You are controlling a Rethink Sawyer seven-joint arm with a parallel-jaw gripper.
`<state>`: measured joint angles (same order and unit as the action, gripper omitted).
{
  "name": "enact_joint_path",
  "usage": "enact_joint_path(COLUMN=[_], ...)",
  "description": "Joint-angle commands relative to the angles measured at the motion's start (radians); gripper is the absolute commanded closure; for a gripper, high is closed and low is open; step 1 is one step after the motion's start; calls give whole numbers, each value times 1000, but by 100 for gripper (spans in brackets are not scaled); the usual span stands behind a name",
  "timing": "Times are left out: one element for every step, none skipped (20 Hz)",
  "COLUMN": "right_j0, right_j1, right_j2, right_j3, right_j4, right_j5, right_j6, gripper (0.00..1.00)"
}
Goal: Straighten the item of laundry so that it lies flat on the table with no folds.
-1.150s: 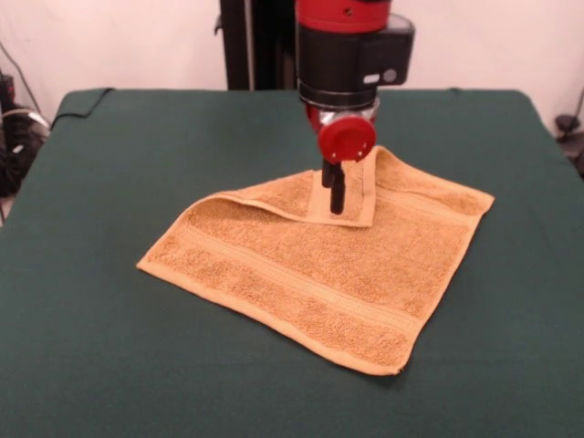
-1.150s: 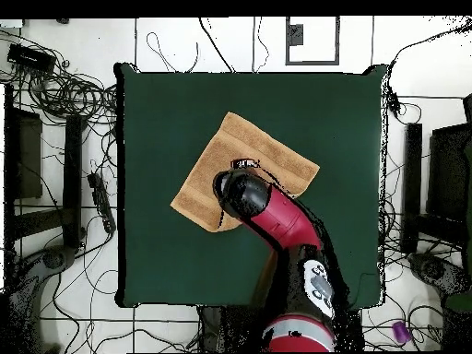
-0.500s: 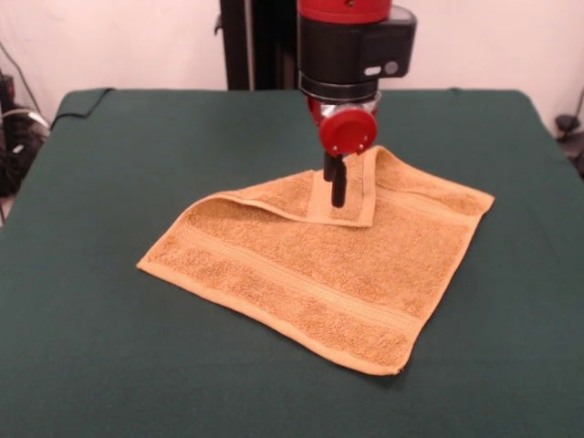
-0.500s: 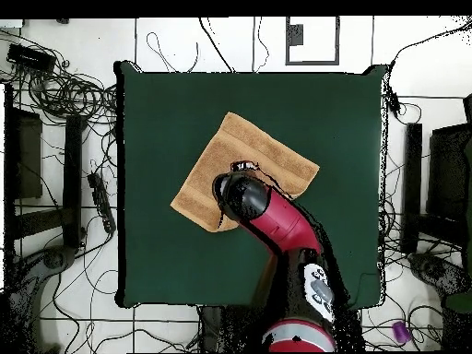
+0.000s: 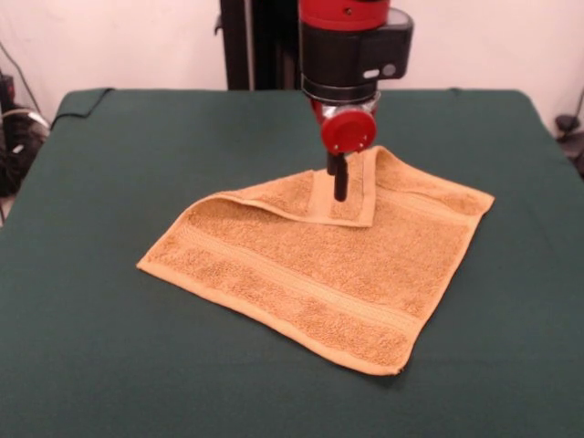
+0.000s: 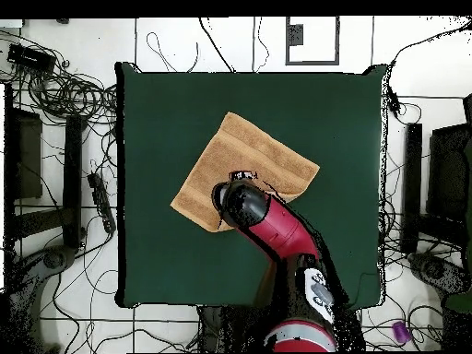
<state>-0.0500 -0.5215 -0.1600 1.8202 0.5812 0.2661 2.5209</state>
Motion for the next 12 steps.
enact_joint_path(right_j0=[-14, -19, -23, -27, -30, -33, -35, -37, -38, -40, -41, -41], right_j1=[34, 36, 39, 42, 45, 50, 54, 59, 63, 68, 72, 75], right_j2=[141, 147, 153, 158, 162, 166, 170, 173, 176, 179, 181, 182], right_j3=[119, 125, 128, 131, 133, 135, 137, 138, 138, 139, 138, 136], right_j4=[35, 33, 31, 29, 28, 25, 23, 22, 20, 18, 17, 16], right_j5=[-64, -75, -86, -97, -106, -116, -126, -134, -143, -154, -159, -165], right_j6=[182, 181, 180, 179, 179, 180, 180, 181, 183, 184, 185, 185], gripper=[0, 0, 0, 0, 0, 0, 0, 0, 0, 0, 0, 0])
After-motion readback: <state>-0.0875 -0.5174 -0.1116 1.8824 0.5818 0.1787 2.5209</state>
